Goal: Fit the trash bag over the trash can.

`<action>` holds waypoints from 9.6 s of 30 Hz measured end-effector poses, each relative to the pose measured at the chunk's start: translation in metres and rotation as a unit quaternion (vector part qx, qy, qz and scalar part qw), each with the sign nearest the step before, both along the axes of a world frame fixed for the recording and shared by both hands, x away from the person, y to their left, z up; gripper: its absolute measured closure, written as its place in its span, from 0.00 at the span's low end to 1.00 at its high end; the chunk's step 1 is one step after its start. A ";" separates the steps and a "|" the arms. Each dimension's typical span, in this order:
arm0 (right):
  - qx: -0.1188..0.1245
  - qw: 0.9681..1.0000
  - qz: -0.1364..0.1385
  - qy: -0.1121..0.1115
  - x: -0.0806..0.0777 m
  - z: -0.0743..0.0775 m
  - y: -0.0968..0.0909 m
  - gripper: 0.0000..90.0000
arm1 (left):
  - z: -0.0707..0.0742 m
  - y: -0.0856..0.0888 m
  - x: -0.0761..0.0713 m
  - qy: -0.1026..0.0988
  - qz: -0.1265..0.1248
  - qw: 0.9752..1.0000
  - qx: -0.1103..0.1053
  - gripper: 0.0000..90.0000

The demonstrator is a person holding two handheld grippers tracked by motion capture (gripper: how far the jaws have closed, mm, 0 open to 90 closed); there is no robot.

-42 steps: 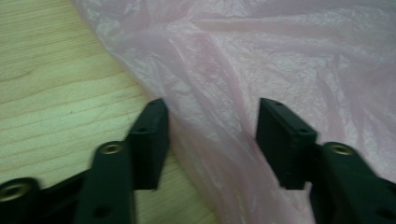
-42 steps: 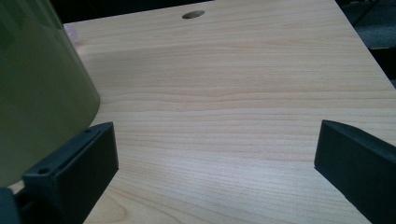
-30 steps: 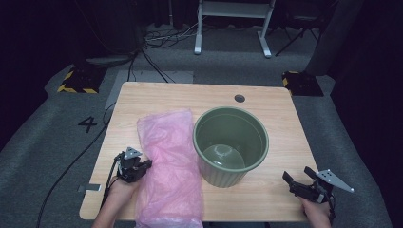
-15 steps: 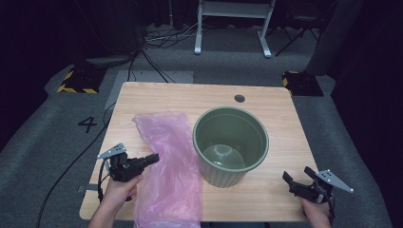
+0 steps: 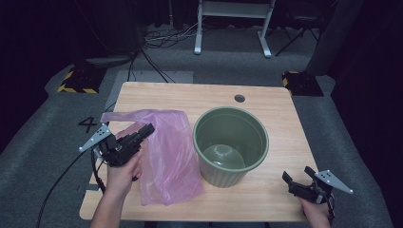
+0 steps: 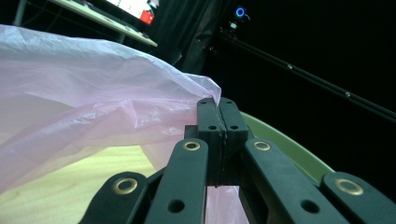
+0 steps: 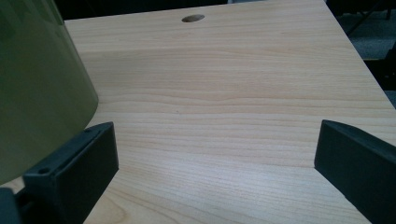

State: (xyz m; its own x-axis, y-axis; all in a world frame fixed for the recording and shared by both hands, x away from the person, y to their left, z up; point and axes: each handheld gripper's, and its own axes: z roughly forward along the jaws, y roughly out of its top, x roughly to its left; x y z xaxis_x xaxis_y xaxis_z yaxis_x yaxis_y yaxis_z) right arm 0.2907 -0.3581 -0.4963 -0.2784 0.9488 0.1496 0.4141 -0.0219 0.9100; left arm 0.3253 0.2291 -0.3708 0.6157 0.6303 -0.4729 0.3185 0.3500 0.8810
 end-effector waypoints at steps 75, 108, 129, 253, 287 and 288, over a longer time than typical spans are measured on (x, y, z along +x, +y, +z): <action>-0.004 1.000 0.004 0.014 0.002 -0.003 0.001 0.00 | 0.168 -0.003 0.021 -0.177 0.048 0.977 -0.113 1.00; 0.002 1.000 0.007 0.014 0.002 -0.003 0.001 0.00 | 0.136 -0.090 0.055 -0.130 -0.022 0.989 -0.068 1.00; 0.009 1.000 0.013 0.012 0.001 -0.003 -0.001 0.00 | 0.107 -0.160 0.084 -0.122 -0.041 0.992 -0.011 1.00; -0.057 0.968 0.242 -0.035 0.086 0.213 0.176 0.18 | 0.053 -0.198 0.002 -0.074 -0.188 0.927 0.315 0.99; -0.102 0.967 0.232 0.007 0.074 0.185 0.150 1.00 | 0.053 -0.174 -0.014 -0.067 -0.223 0.931 0.283 0.71; -0.101 0.968 0.229 0.011 0.072 0.181 0.145 1.00 | 0.056 -0.163 -0.016 -0.071 -0.211 0.935 0.277 0.71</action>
State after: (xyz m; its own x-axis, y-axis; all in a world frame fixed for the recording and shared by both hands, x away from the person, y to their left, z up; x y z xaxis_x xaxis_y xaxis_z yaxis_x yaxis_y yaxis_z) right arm 0.3628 -0.2136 -0.3152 -0.6751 0.7375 -0.0161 0.3573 0.3460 0.8675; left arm 0.3096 0.0664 -0.3144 0.8965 0.4413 -0.0397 0.1907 -0.3034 0.9336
